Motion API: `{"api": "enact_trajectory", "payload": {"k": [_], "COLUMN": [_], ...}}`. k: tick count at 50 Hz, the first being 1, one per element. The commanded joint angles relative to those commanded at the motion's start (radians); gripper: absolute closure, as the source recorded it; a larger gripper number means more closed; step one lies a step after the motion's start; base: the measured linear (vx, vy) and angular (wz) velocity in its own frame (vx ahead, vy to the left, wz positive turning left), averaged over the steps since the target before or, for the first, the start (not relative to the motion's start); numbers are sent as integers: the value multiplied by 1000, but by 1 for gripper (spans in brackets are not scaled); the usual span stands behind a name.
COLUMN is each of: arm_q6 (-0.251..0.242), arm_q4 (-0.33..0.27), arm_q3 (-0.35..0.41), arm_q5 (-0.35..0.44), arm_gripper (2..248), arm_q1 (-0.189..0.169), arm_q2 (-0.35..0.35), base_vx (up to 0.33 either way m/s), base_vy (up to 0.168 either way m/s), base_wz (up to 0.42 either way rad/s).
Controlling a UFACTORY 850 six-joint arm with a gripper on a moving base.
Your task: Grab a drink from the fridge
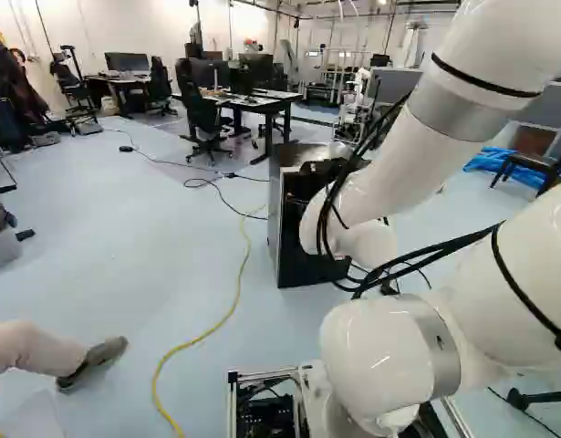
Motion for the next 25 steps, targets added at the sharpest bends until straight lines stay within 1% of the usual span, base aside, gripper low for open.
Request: {"api": "enact_trajectory", "payload": {"k": [25], "arm_q6": [0], "arm_q4": [0], "arm_q3": [0], "arm_q5": [0], "arm_gripper": [3], "arm_q1": [0], "arm_q2": [0], "base_vx": [0], "base_vy": [0], "base_wz": [0]}}
